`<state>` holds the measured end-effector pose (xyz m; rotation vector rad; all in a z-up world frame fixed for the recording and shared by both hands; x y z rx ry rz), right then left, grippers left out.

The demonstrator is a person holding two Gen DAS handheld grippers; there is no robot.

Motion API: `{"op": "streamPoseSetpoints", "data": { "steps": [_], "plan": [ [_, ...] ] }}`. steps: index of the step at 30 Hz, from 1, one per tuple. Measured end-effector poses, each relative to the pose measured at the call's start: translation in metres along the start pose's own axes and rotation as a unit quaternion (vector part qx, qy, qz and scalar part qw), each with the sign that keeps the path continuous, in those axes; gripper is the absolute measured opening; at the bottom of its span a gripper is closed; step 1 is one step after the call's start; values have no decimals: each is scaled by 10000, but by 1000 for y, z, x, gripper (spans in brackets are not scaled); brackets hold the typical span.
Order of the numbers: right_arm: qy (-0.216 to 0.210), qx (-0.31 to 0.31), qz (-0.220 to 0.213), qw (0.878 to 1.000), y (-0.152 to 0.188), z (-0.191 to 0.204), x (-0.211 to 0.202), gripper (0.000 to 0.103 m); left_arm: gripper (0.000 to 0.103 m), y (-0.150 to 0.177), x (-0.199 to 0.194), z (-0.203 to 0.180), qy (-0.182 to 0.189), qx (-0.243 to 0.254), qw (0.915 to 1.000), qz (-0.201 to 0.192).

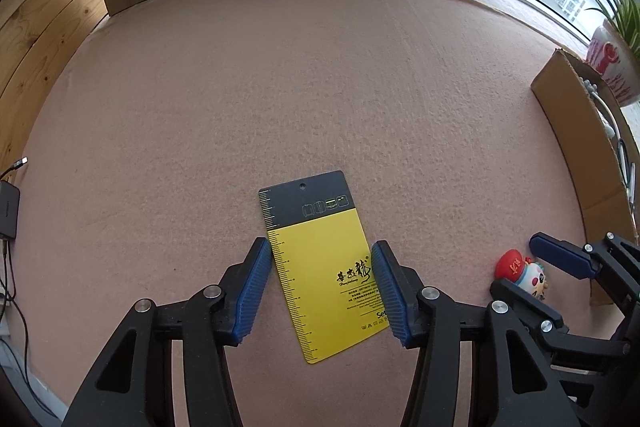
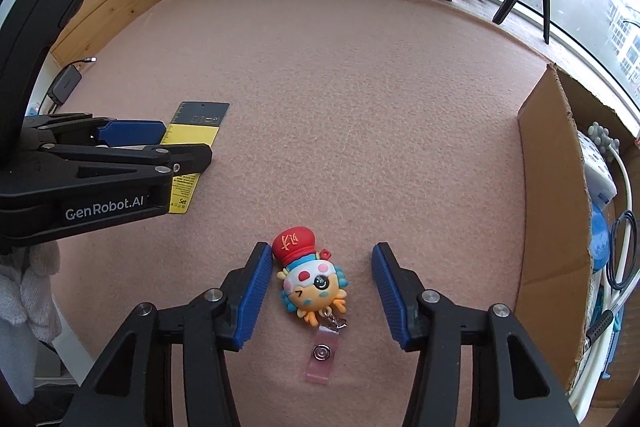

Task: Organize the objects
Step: 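Grasp the yellow card with the left gripper while the right grasps the doll keychain, then lift and carry the yellow card and doll over the box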

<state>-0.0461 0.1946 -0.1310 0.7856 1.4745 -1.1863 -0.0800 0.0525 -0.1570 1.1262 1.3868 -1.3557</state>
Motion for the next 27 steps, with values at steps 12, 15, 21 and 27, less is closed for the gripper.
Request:
{"op": "streamPoseSetpoints", "data": {
  "steps": [12, 15, 21, 27],
  "plan": [
    [-213, 236, -64, 9995, 11, -13, -2, 28, 46, 18, -12, 17, 335, -430, 9985, 40],
    [-223, 267, -51, 9994, 11, -14, -2, 28, 69, 15, -14, 8, 340, -416, 9985, 54],
    [-218, 305, -95, 9993, 11, -18, -10, 28, 68, 13, -3, -10, -24, -99, 9997, 199],
    [-298, 399, -278, 9984, 10, -24, -18, 28, 57, 16, -9, -6, 21, -179, 9996, 225]
  ]
}}
Point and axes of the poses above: each gripper's, at about its wrist camera, not at the fingertips, and x roughly the way its jaws point, z to its left, y to its underside, the point moved 2 cm from there along x, roughly the way its jaws point, and after that the axes turned 9 degrees about z, right-handed, at the moved point
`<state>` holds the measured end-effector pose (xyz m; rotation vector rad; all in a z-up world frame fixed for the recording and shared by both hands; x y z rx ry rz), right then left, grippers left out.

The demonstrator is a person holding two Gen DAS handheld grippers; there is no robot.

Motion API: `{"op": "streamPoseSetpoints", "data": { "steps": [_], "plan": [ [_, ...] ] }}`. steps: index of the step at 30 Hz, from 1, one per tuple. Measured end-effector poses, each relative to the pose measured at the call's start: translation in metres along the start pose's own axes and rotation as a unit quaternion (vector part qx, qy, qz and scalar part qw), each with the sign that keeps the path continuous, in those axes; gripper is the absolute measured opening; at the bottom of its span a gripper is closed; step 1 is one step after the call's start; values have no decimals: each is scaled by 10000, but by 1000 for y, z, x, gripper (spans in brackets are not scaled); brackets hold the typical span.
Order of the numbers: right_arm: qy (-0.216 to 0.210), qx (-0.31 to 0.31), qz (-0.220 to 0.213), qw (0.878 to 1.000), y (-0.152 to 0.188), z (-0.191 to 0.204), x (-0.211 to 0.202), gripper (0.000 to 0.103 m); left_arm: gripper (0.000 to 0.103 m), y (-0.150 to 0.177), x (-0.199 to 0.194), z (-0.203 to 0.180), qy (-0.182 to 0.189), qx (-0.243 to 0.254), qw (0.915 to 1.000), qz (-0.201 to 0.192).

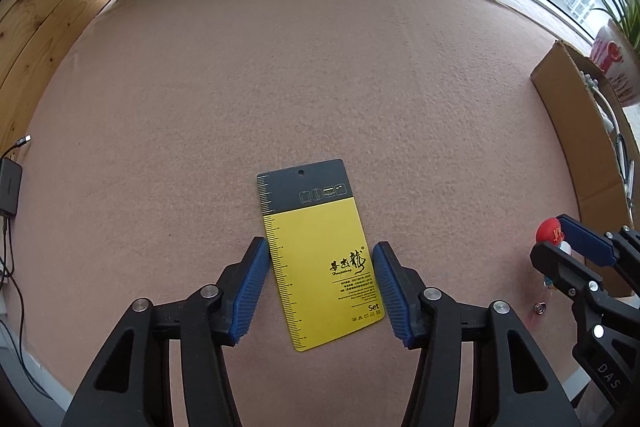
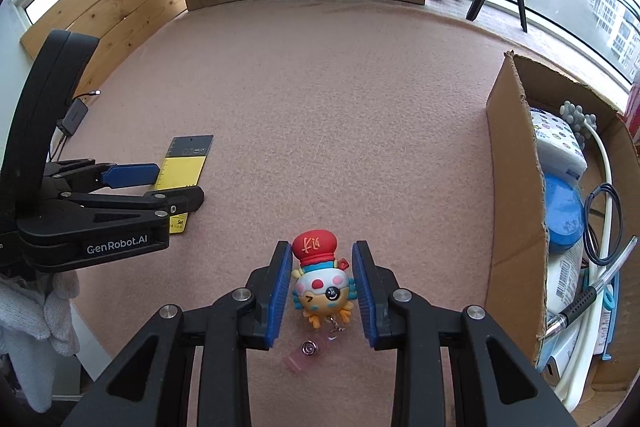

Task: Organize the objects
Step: 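Lift and carry the yellow card and doll over the box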

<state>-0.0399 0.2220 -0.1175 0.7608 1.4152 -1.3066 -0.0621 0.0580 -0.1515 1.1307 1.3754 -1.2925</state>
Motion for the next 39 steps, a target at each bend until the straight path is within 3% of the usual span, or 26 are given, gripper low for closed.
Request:
{"op": "streamPoseSetpoints", "data": {
  "steps": [8, 17, 22, 24, 27, 39],
  "plan": [
    [-167, 64, -121, 9998, -1, -4, -5, 28, 57, 15, -10, 7, 247, -270, 9993, -7],
    [-382, 199, -254, 9988, 0, -14, -22, 28, 57, 5, -46, -11, 531, -205, 9973, -461],
    [-453, 382, -388, 9975, 5, -26, -42, 28, 57, -3, -68, -40, 714, 42, 9951, -681],
    [-450, 462, -473, 9968, 8, -32, -52, 28, 57, -29, -69, -47, 797, 217, 9939, -729],
    [-445, 644, -592, 9952, 12, -46, -67, 28, 57, -42, -78, -71, 886, 480, 9913, -852],
    [35, 1557, -1062, 9821, 45, -128, -121, 28, 57, -72, -96, -194, 1401, 1452, 9734, -1084]
  ]
}}
Point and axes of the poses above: each gripper's, at about its wrist camera, not at the fingertips, and x roughly the way its jaws point, z to its left, y to its underside, the point moved 2 cm from there along x, roughly the way its jaws point, and after that the axes turned 9 degrees about z, right-handed, at the moved point
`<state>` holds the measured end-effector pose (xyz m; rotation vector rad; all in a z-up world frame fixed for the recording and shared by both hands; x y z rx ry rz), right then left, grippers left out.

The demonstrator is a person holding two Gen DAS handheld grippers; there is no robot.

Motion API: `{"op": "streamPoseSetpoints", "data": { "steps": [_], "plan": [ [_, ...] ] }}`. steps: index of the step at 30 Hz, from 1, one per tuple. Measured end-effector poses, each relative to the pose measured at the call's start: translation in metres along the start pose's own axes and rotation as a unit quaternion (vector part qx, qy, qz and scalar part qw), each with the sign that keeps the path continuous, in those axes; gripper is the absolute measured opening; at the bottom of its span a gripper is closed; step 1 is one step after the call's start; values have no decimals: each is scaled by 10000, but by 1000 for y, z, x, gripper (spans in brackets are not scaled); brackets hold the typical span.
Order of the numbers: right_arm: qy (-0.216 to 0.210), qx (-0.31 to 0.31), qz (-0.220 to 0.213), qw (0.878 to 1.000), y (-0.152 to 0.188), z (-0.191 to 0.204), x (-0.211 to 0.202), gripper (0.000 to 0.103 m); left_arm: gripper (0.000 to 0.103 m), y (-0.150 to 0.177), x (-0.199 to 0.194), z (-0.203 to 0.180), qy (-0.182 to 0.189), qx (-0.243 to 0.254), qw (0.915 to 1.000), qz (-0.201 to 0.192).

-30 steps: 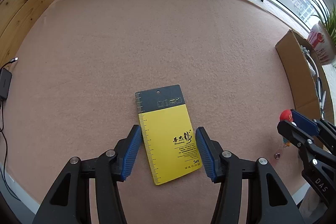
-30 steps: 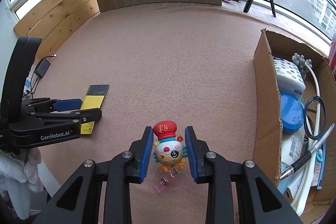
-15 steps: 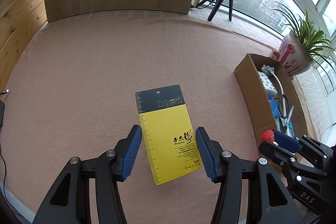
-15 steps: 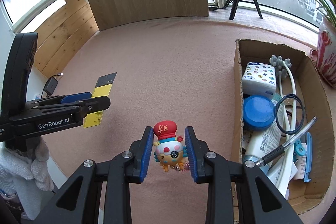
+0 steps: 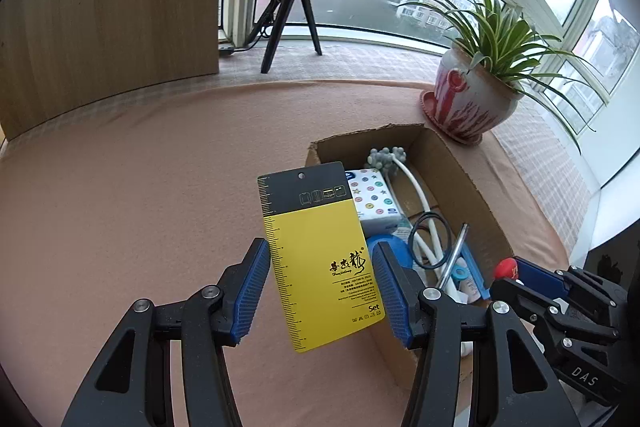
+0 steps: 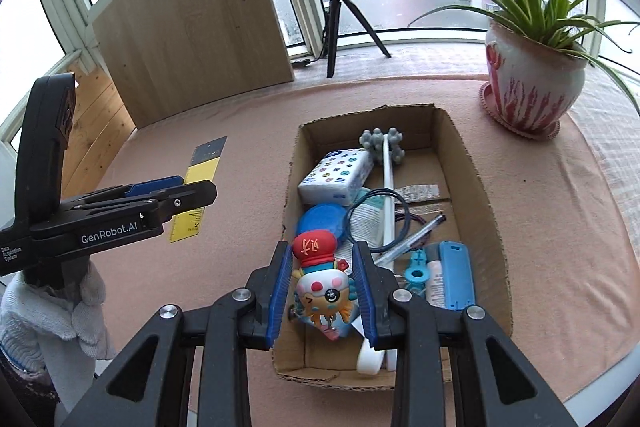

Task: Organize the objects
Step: 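Lift and carry the yellow card and doll over the box, then open both grippers to drop the card and doll into the box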

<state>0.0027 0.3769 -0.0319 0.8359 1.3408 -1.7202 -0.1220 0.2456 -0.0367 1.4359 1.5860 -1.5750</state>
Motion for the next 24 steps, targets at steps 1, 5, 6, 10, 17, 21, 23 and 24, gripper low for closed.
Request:
{"op": "streamPoseSetpoints", "data": {
  "steps": [1, 5, 6, 10, 17, 21, 23, 24],
  "plan": [
    [45, 69, -15, 10000, 0, -7, -1, 28, 57, -5, 3, -9, 50, 70, 10000, 2],
    [146, 323, -47, 9994, 2, -33, -7, 28, 57, -22, 20, -40, 175, 312, 9994, 7],
    [166, 370, -47, 9992, 2, -38, -7, 28, 57, -25, 24, -46, 200, 362, 9991, 15],
    [225, 469, -30, 9986, 5, -50, -5, 28, 57, -36, 45, -70, 246, 539, 9982, 104],
    [209, 485, 45, 9986, 8, -60, 2, 28, 57, -51, 76, -94, 272, 639, 9972, 273],
    [159, 450, 87, 9988, 9, -61, 5, 28, 57, -60, 88, -100, 212, 678, 9969, 333],
    [143, 449, 107, 9988, 9, -62, 7, 28, 58, -62, 91, -102, 171, 699, 9969, 327],
    [133, 452, 117, 9988, 9, -62, 8, 28, 58, -64, 92, -103, 150, 704, 9969, 311]
  ]
}}
Point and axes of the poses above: each gripper's, at about its wrist camera, not at the fingertips, and x roughly the way its jaws point, z to its left, y to its underside, the point moved 2 cm from there along x, roughly the way its jaws point, and after that the axes turned 9 degrees about z, right-handed, at the moved point
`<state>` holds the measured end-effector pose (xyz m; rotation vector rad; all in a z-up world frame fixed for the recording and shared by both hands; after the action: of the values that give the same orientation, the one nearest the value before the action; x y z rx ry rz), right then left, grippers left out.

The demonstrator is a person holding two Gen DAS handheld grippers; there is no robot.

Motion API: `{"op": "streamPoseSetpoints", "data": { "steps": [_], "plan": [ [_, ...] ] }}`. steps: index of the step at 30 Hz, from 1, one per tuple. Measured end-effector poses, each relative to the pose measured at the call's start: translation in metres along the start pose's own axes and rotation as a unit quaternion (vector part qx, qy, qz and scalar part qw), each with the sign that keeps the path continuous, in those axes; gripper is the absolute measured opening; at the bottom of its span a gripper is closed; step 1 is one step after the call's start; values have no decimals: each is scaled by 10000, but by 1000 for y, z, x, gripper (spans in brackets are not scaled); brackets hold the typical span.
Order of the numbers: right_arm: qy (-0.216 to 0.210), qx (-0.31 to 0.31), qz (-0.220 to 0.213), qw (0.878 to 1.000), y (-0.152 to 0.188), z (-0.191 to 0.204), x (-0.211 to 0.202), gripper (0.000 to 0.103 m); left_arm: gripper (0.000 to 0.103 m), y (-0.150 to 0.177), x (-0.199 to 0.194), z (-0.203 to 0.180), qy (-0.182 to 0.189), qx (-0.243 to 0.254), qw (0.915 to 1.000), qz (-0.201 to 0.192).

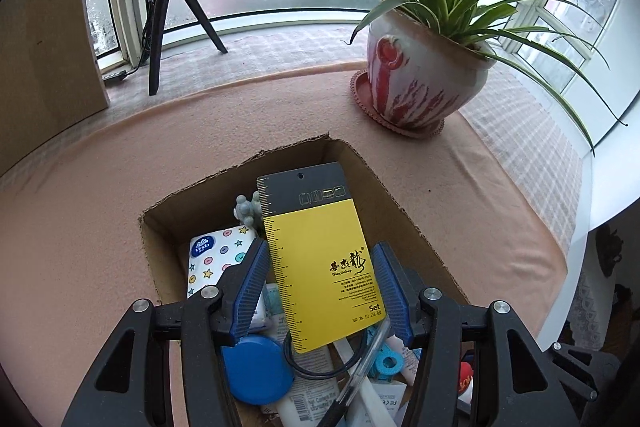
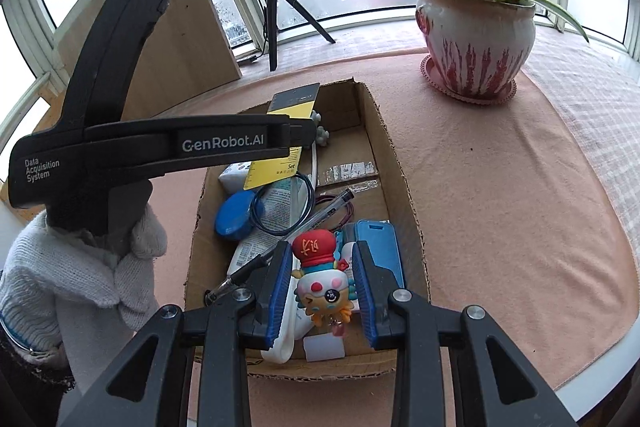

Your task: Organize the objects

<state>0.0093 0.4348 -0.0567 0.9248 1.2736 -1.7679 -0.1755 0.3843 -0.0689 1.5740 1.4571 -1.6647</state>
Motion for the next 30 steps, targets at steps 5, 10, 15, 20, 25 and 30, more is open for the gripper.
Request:
{"op": "streamPoseSetpoints", "data": {
  "steps": [5, 10, 15, 20, 25, 30],
  "plan": [
    [-46, -39, -41, 10000, 1, 1, -1, 37, 79, -4, 3, 0, -30, -14, 10000, -15],
    [-10, -63, -256, 9997, 2, 3, -9, 61, 81, -3, 1, 4, -51, -51, 10000, -23],
    [-13, 21, -192, 9998, 2, 2, -6, 61, 82, 0, -4, 11, -115, -77, 9999, -42],
    [-35, 119, -177, 9998, 3, 3, -5, 61, 83, 8, -16, 25, -160, -181, 9996, -114],
    [-68, 234, -163, 9996, 3, 5, -4, 61, 84, 25, -31, 44, -234, -292, 9992, -161],
    [-87, 226, -155, 9996, 3, 20, -4, 61, 84, 46, -56, 68, -275, -500, 9981, -248]
  ]
}}
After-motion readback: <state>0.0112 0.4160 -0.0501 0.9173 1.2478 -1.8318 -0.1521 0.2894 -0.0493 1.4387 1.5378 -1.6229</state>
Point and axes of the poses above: each gripper's, at about its wrist camera, not at the fingertips, and x roughly the way its jaws point, z to its left, y to its underside, the point moved 2 cm from there along x, roughly the way its jaws point, and after that the axes turned 9 degrees about z, right-handed, at the moved point
